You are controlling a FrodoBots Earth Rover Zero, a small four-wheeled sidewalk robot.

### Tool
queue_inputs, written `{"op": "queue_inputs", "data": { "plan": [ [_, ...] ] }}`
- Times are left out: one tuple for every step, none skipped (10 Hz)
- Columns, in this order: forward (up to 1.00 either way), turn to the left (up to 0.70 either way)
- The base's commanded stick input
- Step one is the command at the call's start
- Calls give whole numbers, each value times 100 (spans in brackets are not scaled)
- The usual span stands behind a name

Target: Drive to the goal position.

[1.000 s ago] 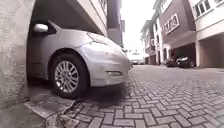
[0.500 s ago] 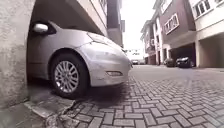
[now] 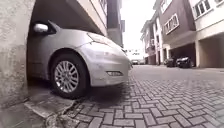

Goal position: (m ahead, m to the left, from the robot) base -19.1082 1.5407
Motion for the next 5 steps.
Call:
{"op": "queue_inputs", "data": {
  "plan": [
    [6, 1],
    [6, 1],
    [6, 1],
    [6, 1],
    [6, 1]
  ]
}}
